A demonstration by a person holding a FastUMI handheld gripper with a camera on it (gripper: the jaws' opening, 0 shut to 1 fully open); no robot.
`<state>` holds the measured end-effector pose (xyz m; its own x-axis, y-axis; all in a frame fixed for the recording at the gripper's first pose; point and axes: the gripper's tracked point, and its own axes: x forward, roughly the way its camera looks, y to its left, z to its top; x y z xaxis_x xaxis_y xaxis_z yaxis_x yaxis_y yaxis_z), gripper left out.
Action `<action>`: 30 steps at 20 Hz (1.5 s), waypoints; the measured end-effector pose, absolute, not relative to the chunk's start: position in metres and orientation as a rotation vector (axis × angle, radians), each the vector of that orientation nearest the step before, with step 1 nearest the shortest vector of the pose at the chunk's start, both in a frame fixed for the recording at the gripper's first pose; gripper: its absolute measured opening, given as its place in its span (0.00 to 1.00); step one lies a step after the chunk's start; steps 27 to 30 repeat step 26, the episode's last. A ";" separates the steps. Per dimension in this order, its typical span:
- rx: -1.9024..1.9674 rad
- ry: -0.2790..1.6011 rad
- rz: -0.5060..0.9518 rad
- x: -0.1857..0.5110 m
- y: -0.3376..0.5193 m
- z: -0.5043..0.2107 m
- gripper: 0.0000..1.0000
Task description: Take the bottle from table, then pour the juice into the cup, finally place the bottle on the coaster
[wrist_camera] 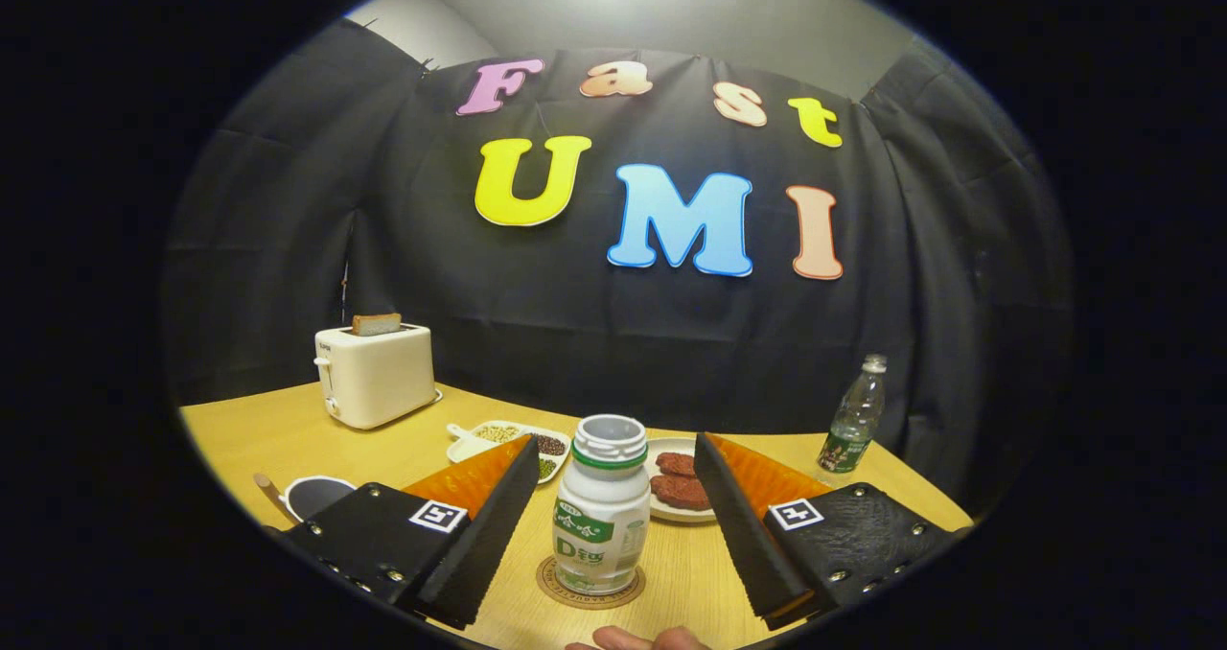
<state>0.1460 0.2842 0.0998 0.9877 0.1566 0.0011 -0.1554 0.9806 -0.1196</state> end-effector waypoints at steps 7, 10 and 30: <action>-0.046 -0.067 0.144 0.107 0.282 0.173 0.98; -0.037 -0.093 0.133 0.097 0.275 0.195 0.98; -0.008 -0.075 0.098 0.066 0.210 0.197 0.98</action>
